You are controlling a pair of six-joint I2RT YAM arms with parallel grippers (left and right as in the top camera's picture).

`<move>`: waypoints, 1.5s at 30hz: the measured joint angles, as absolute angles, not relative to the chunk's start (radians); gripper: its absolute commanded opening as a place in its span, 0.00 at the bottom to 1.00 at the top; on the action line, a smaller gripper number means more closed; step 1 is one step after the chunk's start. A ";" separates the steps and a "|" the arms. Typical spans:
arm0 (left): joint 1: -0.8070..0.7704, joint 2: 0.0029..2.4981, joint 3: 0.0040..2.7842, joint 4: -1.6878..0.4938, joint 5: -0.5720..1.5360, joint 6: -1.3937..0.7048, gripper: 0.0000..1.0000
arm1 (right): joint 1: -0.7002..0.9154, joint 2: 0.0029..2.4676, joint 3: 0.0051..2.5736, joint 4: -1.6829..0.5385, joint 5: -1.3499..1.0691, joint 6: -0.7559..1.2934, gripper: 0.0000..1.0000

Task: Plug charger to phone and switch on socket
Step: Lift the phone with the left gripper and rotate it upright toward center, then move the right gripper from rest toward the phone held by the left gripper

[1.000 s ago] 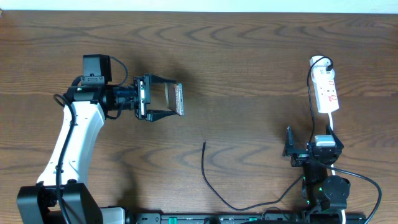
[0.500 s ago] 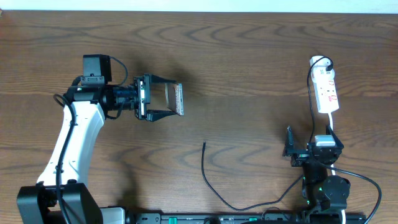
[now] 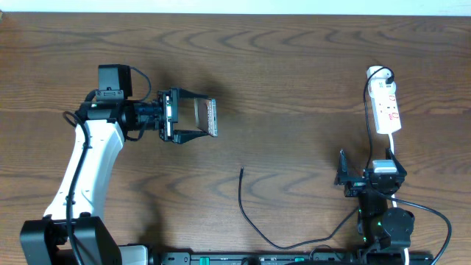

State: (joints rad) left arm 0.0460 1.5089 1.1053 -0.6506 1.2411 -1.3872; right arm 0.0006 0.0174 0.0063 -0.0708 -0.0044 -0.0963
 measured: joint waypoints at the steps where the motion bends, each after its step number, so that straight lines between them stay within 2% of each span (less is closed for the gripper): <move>1: 0.046 1.509 1.105 -0.651 1.219 -1.387 0.08 | 0.001 0.017 0.006 -0.071 -0.004 -0.096 0.99; 11: 0.046 1.509 1.105 -0.656 0.852 -1.282 0.07 | 0.001 0.017 0.006 -0.070 -0.004 -0.096 0.99; 23: 0.043 1.509 1.105 -0.818 0.366 -1.102 0.07 | 0.001 0.017 0.006 -0.071 -0.004 -0.096 0.99; 27: 0.022 1.509 1.105 -0.826 0.260 -1.033 0.07 | 0.001 0.017 0.006 -0.071 -0.004 -0.096 0.99; 34: -0.019 1.509 1.105 -0.831 0.154 -0.977 0.08 | 0.001 0.017 0.006 -0.071 -0.004 -0.096 0.99; 45: -0.019 1.509 1.105 -0.831 0.128 -0.967 0.08 | 0.001 0.017 0.006 -0.065 -0.004 -0.101 0.99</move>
